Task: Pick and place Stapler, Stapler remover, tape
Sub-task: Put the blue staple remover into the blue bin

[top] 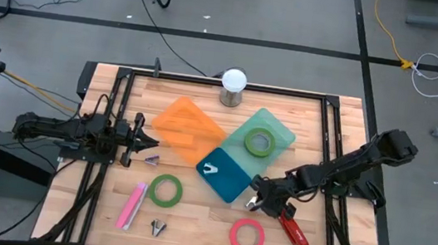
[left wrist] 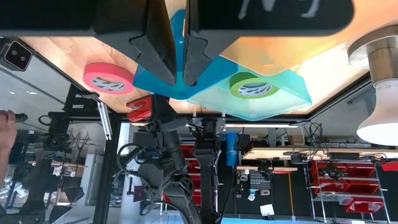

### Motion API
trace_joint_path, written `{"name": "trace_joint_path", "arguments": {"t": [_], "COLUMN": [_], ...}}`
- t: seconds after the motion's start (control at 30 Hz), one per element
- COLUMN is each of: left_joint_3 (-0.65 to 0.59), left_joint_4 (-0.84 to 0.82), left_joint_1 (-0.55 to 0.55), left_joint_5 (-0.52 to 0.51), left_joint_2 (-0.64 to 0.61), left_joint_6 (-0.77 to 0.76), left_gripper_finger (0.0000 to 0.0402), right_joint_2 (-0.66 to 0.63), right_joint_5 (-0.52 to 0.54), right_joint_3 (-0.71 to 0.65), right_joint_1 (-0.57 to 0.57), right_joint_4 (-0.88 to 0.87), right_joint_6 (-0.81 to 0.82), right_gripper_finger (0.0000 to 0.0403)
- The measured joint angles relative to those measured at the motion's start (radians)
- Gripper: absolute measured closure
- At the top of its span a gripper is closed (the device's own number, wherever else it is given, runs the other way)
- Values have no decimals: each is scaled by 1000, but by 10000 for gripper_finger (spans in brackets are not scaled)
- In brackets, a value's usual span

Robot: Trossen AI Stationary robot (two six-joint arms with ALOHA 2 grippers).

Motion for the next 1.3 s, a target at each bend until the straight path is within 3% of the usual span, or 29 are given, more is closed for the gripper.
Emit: {"name": "trace_joint_path", "arguments": {"t": [0.6,0.8,1.3], "left_joint_3": [0,0,0], "left_joint_4": [0,0,0], "left_joint_1": [0,0,0], "left_joint_5": [0,0,0], "left_joint_2": [0,0,0], "left_joint_6": [0,0,0], "left_gripper_finger": [369,369,369], "right_joint_2": [38,56,56], "right_joint_5": [0,60,60], "right_joint_3": [0,0,0], "right_joint_1": [21,20,21], "right_joint_4": [82,102,97], "right_joint_6": [-62,-60,-27], "right_gripper_finger": [245,248,365]}}
